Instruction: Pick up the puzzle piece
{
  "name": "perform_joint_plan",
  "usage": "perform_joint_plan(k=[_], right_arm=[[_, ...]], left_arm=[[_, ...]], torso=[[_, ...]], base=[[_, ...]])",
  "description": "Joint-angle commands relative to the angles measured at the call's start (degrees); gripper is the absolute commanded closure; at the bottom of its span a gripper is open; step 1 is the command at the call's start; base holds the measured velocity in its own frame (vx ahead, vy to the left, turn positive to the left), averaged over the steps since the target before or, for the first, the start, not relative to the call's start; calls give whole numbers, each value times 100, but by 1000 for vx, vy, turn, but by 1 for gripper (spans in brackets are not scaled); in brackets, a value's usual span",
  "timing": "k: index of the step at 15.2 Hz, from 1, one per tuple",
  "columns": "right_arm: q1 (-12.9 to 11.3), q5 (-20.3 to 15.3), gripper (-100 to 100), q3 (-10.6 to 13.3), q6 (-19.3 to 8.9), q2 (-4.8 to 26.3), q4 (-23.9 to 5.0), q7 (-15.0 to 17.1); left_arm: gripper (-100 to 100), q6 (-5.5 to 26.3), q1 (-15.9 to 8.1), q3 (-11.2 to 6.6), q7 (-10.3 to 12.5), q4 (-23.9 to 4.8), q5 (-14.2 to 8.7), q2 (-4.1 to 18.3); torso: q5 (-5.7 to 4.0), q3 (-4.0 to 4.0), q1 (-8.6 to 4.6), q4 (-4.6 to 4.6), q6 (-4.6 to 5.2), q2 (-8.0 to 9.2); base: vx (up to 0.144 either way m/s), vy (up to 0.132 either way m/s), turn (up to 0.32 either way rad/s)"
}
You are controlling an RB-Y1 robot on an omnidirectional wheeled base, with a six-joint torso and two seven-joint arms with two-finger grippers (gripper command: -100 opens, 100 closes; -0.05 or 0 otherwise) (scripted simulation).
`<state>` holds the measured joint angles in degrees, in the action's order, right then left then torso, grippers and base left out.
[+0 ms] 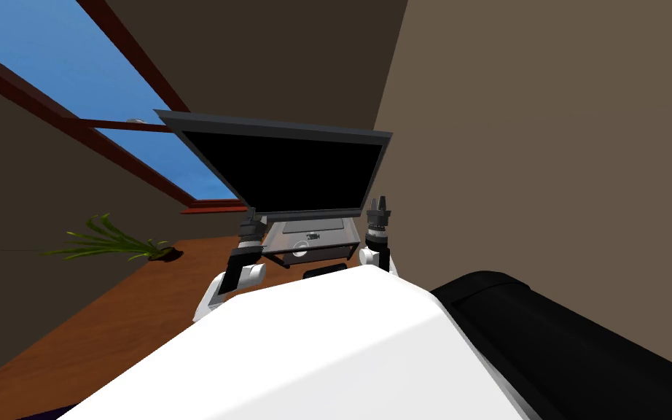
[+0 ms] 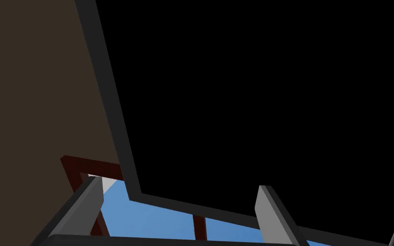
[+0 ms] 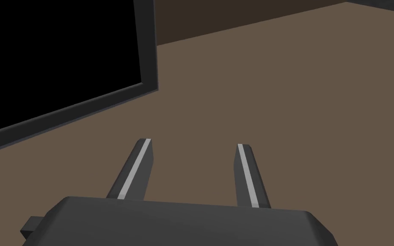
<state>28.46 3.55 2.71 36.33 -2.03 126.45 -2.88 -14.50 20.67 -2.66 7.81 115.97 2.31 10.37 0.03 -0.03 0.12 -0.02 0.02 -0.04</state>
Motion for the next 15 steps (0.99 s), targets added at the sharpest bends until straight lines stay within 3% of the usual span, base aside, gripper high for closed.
perform_joint_plan(k=[1, 2, 4, 7, 9, 10, 11, 14, 15], right_arm=[[0, 0, 0, 0, 0, 0, 0, 0], [0, 0, 0, 0, 0, 0, 0, 0], [0, 0, 0, 0, 0, 0, 0, 0], [0, 0, 0, 0, 0, 0, 0, 0], [0, 0, 0, 0, 0, 0, 0, 0], [0, 0, 0, 0, 0, 0, 0, 0], [0, 0, 0, 0, 0, 0, 0, 0], [0, 0, 0, 0, 0, 0, 0, 0], [0, 0, 0, 0, 0, 0, 0, 0]], left_arm=[[-100, 215, -97, 11, 8, -153, -35, 63], [-100, 359, -246, 4, 25, -374, -88, 142], [-100, 437, -246, 4, 25, -374, -88, 142], [-100, 825, -572, -11, 62, -828, -204, 274], [-100, 921, -572, -11, 62, -856, -204, 274], [-100, 1098, -746, -19, 82, -1113, -266, 327], [-100, 1180, -746, -19, 82, -1113, -266, 327], [-100, 1582, -1114, -35, 125, -1513, -397, 410], [-100, 1697, -1114, -35, 125, -1633, -397, 410]], torso=[[0, 0, 0, 0, 0, 0], [0, 0, -1, 0, -1, 0], [-1, 0, -2, 0, -1, 0], [-1, 1, -5, 1, -1, 0], [-1, 0, -3, 0, -1, 0], [-1, 1, -5, 1, -2, 1], [-2, 0, -5, 1, 1, 0], [-1, 0, -4, 0, 0, -1], [-1, 0, -3, 0, 1, -1]], base=[[0, 19, -67], [1, 18, -73], [0, 15, -48], [-1, 14, -83], [-1, 15, -60], [0, 12, -86], [0, 14, -96], [1, 18, -112], [-3, 23, -99]])
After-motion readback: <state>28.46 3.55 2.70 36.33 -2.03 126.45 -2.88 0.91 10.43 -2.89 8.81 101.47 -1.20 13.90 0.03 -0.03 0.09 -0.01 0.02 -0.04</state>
